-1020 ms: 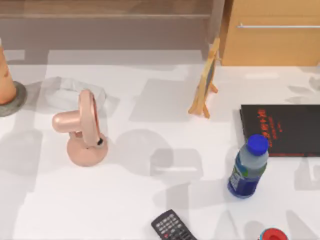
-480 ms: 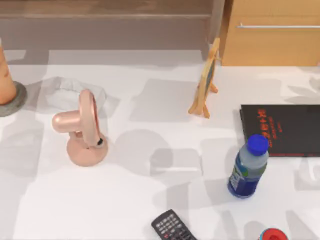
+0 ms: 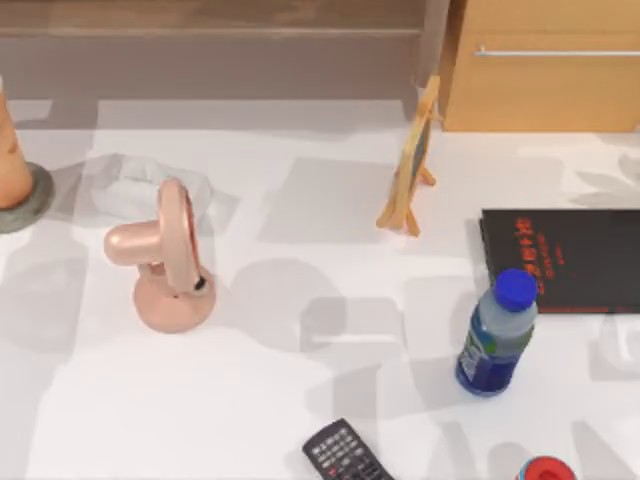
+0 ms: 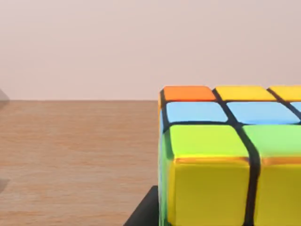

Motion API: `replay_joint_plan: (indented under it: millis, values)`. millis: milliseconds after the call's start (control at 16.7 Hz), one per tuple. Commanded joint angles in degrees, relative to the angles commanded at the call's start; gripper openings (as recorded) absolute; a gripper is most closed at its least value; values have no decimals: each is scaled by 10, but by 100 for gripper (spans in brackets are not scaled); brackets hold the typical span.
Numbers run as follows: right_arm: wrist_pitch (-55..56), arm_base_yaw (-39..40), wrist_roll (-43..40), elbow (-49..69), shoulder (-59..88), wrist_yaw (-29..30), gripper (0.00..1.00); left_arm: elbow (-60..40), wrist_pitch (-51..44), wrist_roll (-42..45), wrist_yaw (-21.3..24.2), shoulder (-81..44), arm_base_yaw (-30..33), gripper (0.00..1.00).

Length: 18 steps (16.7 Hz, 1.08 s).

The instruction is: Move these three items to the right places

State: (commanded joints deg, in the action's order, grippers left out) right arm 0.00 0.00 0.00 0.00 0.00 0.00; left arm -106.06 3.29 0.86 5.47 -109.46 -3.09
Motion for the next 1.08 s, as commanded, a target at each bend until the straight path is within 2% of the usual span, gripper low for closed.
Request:
replay_joint_plan:
  millis: [240, 300, 840, 1080]
  values:
    - [0, 0, 0, 0, 0, 0, 100, 0, 0, 0, 0, 0, 0, 98]
    - [0, 0, 0, 0, 0, 0, 100, 0, 0, 0, 0, 0, 0, 100]
    - [0, 0, 0, 0, 0, 0, 100, 2, 1, 0, 0, 2, -1, 100]
    - [0, 0, 0, 0, 0, 0, 100, 42, 9, 1, 1, 32, -3, 100]
